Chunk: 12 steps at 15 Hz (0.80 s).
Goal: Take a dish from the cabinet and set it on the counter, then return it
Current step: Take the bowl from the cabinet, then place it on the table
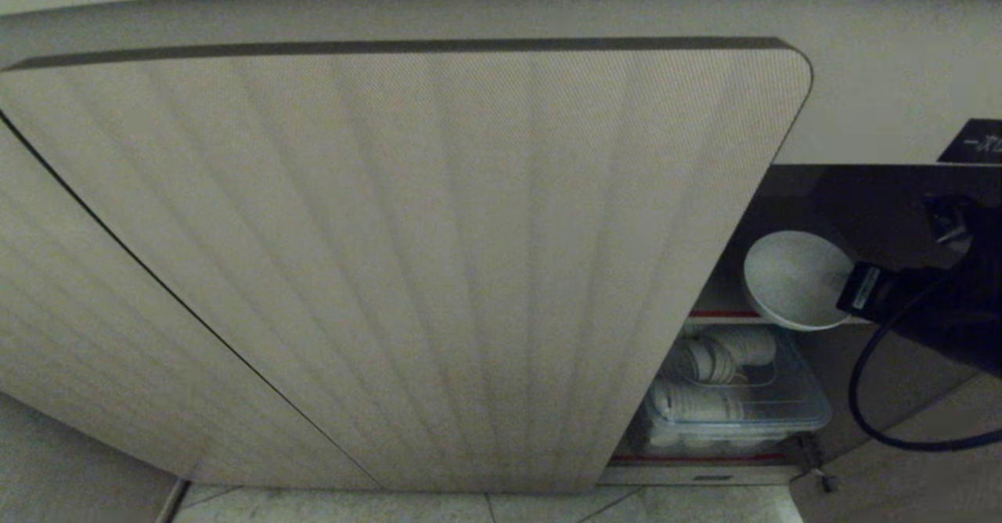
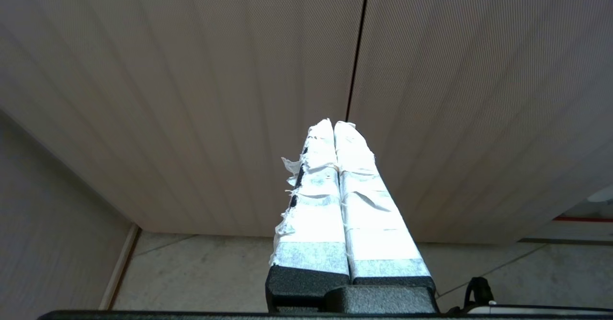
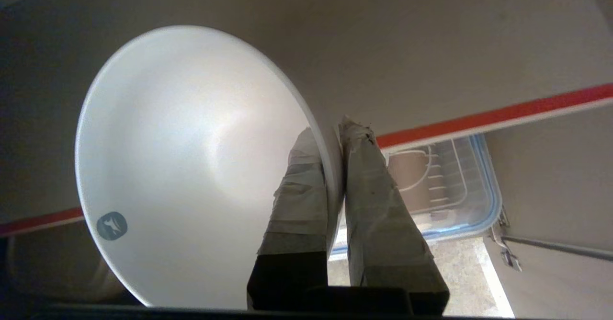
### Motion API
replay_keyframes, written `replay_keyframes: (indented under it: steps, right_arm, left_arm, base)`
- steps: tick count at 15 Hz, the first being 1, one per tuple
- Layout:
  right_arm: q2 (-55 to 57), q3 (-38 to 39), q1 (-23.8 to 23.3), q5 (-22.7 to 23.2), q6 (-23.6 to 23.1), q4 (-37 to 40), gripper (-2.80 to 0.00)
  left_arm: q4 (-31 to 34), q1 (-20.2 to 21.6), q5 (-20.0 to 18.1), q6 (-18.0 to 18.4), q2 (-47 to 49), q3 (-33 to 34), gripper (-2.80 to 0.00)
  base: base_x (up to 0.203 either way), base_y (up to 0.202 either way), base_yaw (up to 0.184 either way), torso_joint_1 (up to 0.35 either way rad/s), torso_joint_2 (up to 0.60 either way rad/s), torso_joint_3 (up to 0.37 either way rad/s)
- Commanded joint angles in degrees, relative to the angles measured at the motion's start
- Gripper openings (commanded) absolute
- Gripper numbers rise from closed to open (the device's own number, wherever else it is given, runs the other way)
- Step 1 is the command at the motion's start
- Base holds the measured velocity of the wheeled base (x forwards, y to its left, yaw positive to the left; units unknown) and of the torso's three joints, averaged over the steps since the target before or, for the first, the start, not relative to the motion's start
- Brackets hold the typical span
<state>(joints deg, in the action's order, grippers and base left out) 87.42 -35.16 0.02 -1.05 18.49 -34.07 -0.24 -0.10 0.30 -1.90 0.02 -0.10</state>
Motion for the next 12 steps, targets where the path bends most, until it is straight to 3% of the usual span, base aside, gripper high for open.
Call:
replay_keyframes:
  steps: [1,5,12]
  right_arm:
    - [-1.5,1.4,0.0,0.0,0.1,-0.2,-2.80]
    - [-3.4,4.6,-0.5,0.2,0.4,0.3,-2.80]
    - [-7.8,7.4,-0.5,0.3,0.3,7.8,-2.80]
  left_arm:
    - [0.0,0.0,0.0,0.0,0.0,0.0,-2.80]
    - [0.0,0.0,0.0,0.0,0.0,0.0,-2.80]
    - [0.0,0.0,0.0,0.0,0.0,0.0,-2.80]
  base:
    - [0.000,0.000,0.000,0.000,0.00,0.000]
    - [0.000,0.000,0.000,0.000,0.00,0.000]
    - [0.000,0.000,0.000,0.000,0.00,0.000]
